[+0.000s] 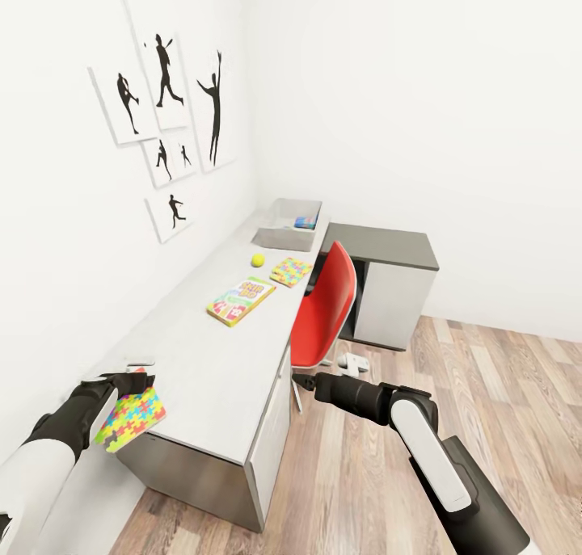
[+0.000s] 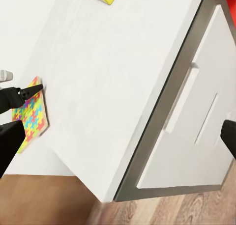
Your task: Put all the toys in the child's room - the three board games (two on the bed and one on the table), the two jigsaw puzzles on the table, and the tennis ball on the table - inside the toy box on the table in the child's room.
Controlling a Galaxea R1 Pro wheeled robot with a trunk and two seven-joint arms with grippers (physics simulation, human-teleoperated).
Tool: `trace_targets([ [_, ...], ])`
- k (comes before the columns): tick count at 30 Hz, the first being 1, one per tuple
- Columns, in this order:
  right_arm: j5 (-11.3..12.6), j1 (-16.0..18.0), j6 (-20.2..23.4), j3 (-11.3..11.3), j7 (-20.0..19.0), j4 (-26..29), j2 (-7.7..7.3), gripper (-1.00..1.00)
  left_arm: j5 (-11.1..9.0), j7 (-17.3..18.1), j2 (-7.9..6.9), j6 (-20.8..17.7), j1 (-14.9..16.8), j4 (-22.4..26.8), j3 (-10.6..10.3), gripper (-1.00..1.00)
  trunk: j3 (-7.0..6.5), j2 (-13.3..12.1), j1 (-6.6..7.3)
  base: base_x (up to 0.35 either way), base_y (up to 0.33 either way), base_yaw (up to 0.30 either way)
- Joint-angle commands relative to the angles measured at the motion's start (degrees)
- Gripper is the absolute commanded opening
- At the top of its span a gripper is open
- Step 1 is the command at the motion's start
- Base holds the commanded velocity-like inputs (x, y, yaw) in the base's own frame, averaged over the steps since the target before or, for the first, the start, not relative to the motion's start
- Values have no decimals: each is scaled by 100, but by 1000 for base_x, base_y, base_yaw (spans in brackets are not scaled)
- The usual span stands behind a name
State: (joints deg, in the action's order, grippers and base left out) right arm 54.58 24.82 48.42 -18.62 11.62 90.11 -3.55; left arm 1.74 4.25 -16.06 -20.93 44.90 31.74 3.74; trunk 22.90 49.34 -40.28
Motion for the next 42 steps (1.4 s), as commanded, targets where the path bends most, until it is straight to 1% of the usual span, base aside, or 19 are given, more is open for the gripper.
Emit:
trace_targets([
  [1,61,5,6,-6,60,7,-5,100,17,40,1,-32,1,8,31,100,7,5,0,-60,0,0],
  [17,58,5,6,-3,60,7,-5,100,10,36,5,22,1,25,58,100,7,5,0,-7,0,0],
  [19,58,5,8,-2,60,7,-5,100,2,38,6,25,1,95,71,100,7,5,0,0,0,0],
  [23,57,5,8,-5,60,7,-4,100,-27,46,4,15,-22,440,68,100,7,5,0,0,0,0],
  [30,57,5,7,-2,60,7,-5,100,-47,49,-1,3,-48,637,107,100,7,5,0,0,0,0],
  [35,57,5,5,-2,60,7,-5,100,-59,50,-2,-3,-51,692,216,100,7,5,0,0,0,0],
  [38,58,5,7,-2,60,7,-5,100,-71,62,-2,-28,-52,711,380,100,7,5,0,0,0,0],
  [42,58,5,6,-2,60,7,-5,100,-79,250,-2,-130,-52,832,619,100,7,5,0,0,0,0],
])
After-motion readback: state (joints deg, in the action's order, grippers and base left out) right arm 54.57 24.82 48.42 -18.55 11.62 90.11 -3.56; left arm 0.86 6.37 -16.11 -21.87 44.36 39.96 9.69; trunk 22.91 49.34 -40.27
